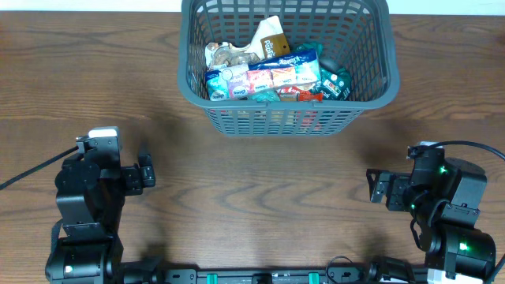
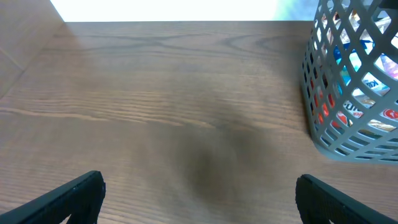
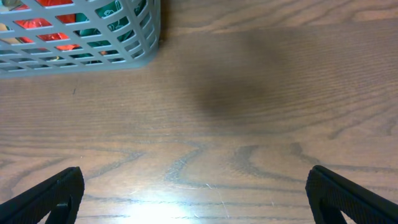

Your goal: Pack container

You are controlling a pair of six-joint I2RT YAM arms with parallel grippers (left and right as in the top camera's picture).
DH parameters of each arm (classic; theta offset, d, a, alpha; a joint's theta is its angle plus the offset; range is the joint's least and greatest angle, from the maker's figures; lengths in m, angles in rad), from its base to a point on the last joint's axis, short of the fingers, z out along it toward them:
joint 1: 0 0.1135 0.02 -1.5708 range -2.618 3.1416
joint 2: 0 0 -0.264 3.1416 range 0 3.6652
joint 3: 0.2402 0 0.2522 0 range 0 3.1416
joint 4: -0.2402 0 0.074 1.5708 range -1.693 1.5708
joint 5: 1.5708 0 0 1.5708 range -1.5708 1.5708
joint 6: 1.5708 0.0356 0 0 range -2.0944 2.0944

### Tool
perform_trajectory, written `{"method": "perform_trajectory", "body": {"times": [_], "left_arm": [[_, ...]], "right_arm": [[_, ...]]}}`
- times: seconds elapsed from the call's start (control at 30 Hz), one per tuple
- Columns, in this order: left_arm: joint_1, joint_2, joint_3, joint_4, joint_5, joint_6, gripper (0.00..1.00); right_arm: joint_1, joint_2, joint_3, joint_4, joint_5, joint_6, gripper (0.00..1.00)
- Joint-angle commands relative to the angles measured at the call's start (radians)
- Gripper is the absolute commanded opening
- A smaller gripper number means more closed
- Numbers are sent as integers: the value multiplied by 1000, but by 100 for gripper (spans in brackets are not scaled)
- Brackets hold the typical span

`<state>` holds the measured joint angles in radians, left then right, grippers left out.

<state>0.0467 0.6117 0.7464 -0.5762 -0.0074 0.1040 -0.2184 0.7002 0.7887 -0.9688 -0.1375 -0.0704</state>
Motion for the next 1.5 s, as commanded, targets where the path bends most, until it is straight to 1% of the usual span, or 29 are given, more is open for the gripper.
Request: {"method": "perform_trajectory", "body": {"times": [0.0, 0.07, 0.23, 0.5, 0.6, 0.7, 0.8, 0.87, 0.97, 1.13, 1.2, 1.3, 1.4, 1.47], "left_arm": [[3, 2, -4, 1, -5, -8, 98], [3, 2, -4, 1, -5, -8, 99], [3, 2, -4, 1, -5, -9, 98], [3, 2, -4, 1, -5, -8, 99], [3, 2, -4, 1, -5, -8, 98], [3, 2, -4, 1, -5, -9, 98], [3, 2, -4, 1, -5, -8, 99], [3, 2, -4, 1, -5, -8, 98], [3, 2, -4, 1, -5, -8, 99], [3, 2, -4, 1, -5, -8, 99], [3, 2, -4, 1, -5, -8, 99], [3, 2, -4, 1, -5, -8, 98], [3, 2, -4, 1, -5, -8, 99], [3, 2, -4, 1, -5, -8, 98]], "right_arm": [[14, -2, -6, -3, 2, -13, 99], [12, -25, -6, -6, 2, -13, 99], [41, -158, -6, -14, 2, -13, 99], [119, -430, -6, -26, -25, -13, 99], [140, -506, -8, -27, -32, -13, 99], [163, -571, -26, -12, -30, -17, 99], [188, -611, -88, 39, -23, -21, 99], [200, -624, -147, 90, -24, -21, 99], [215, -635, -257, 216, -24, -21, 99], [246, -637, -463, 577, -23, -26, 99], [254, -637, -543, 727, -21, -50, 99], [262, -638, -645, 899, -19, -108, 99], [263, -658, -726, 1003, -18, -177, 99], [263, -694, -767, 1019, -14, -205, 99]]}}
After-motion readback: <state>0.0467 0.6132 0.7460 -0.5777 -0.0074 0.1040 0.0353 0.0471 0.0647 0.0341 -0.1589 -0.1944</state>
